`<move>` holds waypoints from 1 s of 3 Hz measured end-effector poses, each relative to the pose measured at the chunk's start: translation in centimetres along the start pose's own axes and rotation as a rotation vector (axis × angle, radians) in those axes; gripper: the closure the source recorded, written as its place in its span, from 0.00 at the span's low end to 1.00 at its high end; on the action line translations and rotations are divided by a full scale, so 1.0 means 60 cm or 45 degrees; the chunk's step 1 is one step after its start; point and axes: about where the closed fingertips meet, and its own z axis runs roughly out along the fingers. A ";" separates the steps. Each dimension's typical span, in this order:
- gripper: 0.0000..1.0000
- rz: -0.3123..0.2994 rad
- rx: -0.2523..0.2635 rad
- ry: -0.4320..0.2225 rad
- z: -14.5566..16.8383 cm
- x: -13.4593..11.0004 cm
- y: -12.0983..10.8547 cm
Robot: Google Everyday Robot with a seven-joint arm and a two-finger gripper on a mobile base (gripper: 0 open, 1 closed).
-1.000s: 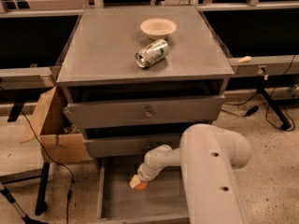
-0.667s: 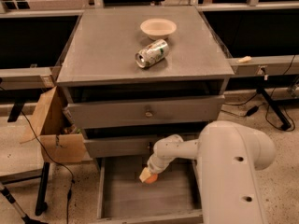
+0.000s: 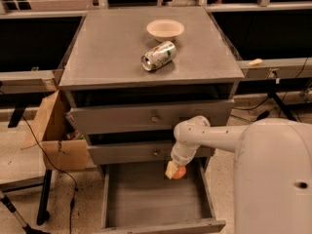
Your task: Pick orange from bottom drawer and place on counter
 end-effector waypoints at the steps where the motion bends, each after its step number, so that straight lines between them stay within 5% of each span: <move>1: 1.00 -0.011 0.047 0.018 -0.061 0.002 -0.013; 3: 1.00 0.002 0.058 0.009 -0.092 0.016 -0.023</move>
Offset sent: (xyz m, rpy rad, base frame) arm 0.0037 -0.0121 0.0352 -0.0365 -0.0154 0.0059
